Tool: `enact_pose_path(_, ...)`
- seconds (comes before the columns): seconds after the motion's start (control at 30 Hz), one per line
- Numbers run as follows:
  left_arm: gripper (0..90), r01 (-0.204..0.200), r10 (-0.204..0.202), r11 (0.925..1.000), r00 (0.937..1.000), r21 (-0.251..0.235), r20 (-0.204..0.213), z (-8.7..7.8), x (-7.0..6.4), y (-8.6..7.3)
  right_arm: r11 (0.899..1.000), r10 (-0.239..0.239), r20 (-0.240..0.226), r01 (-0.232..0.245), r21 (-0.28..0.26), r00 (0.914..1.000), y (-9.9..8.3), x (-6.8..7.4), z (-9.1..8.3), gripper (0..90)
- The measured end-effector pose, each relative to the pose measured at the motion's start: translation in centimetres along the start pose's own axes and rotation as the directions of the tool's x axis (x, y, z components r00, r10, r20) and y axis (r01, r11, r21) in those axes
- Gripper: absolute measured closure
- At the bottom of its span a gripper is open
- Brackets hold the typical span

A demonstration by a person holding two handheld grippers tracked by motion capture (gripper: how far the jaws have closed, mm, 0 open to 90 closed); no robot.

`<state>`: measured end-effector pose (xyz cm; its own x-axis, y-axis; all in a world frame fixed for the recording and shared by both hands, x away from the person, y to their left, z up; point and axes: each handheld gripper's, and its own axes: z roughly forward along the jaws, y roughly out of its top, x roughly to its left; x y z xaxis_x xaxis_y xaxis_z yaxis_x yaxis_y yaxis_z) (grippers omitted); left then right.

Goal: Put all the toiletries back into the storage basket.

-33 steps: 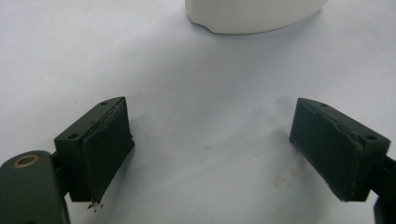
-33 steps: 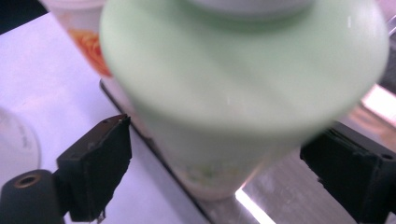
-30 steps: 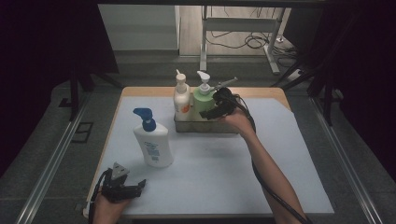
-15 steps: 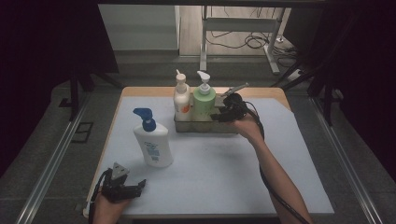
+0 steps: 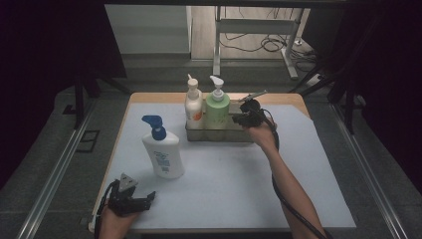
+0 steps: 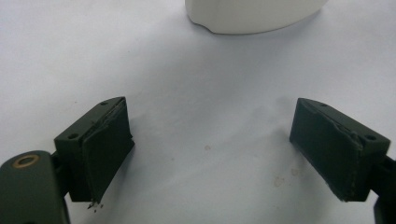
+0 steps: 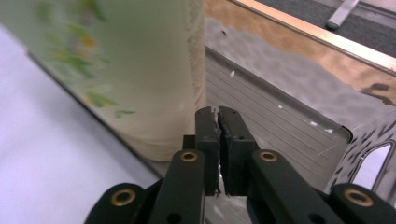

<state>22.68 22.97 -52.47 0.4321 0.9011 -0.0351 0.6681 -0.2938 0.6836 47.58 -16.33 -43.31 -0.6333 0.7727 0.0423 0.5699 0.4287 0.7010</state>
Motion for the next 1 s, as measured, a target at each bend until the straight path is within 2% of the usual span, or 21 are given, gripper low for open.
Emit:
enact_pose_path(0.27, 12.2, 0.000, 0.000, 1.0000, 1.0000, 0.000, 0.000, 0.0, 0.0, 0.0, 0.999, 0.025, 0.010, -0.026, 0.030, 0.9996, 0.3, 0.0, 1.9, 89.1)
enact_pose_path(0.33, 12.2, 0.000, 0.000, 1.0000, 1.0000, -0.001, 0.000, 0.0, 0.0, 0.0, 0.999, 0.017, 0.010, -0.017, 0.042, 0.9998, 0.5, -0.1, 2.2, 89.0)
enact_pose_path(0.57, 12.2, 0.001, -0.001, 1.0000, 1.0000, -0.001, 0.000, 0.0, 0.0, 0.0, 0.998, 0.039, -0.020, -0.038, 0.049, 0.9990, 1.0, -0.4, 2.8, 87.1)
enact_pose_path(0.67, 12.1, 0.000, 0.000, 1.0000, 1.0000, 0.000, 0.000, 0.0, 0.0, 0.0, 0.997, 0.040, -0.026, -0.038, 0.069, 0.9988, 1.1, -0.4, 3.0, 86.5)
enact_pose_path(0.77, 12.2, -0.001, 0.001, 1.0000, 1.0000, 0.000, -0.001, 0.0, 0.0, 0.0, 0.995, 0.065, -0.040, -0.062, 0.072, 0.9971, 1.1, -0.5, 3.0, 87.9)
enact_pose_path(1.0, 12.1, -0.002, 0.002, 1.0000, 1.0000, 0.000, -0.001, 0.0, 0.0, 0.0, 0.995, 0.057, -0.047, -0.053, 0.081, 0.9973, 1.1, -0.1, 3.3, 88.9)
